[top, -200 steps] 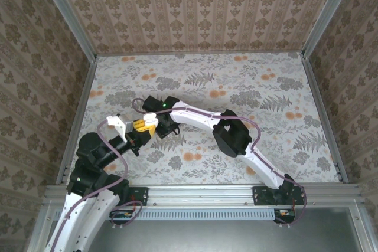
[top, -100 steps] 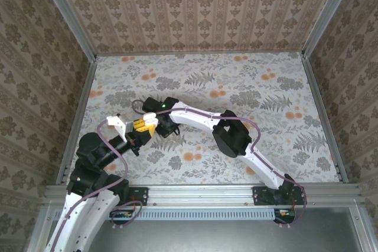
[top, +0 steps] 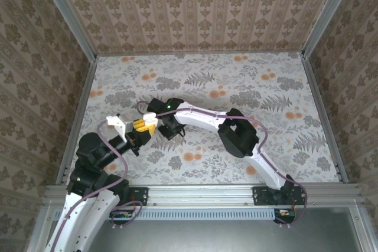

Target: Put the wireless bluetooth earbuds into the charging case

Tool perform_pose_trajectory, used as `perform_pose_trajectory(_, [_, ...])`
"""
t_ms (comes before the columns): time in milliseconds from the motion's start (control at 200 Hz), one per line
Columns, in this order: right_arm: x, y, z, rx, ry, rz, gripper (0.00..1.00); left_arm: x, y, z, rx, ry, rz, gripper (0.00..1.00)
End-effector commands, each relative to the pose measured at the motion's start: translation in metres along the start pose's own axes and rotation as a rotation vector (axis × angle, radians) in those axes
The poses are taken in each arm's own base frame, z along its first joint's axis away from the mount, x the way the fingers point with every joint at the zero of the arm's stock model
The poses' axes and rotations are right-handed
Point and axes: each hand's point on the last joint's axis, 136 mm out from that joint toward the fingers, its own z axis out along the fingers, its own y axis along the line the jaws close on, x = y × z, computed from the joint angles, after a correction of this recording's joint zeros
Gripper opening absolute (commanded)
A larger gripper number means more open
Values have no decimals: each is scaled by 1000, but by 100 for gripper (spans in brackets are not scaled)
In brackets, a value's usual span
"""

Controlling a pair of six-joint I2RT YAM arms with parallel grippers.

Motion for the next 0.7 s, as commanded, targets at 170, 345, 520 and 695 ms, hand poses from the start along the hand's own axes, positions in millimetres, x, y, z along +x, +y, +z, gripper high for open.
perform_pose_trajectory(170, [-25, -46, -106, -111, -321, 190, 12, -9, 0, 13, 50, -45, -32, 0])
perform_pose_trajectory(345, [-17, -70, -169, -122, -504, 212, 12, -15, 1, 28, 100, -80, -65, 0])
perform_pose_trajectory(520, [-11, -70, -244, -159, -750, 152, 12, -19, -1, 47, 152, -98, -68, 0])
perform_pose_trajectory(695, [1, -54, -309, -278, -965, 80, 12, -21, -15, 62, 217, -97, -46, 0])
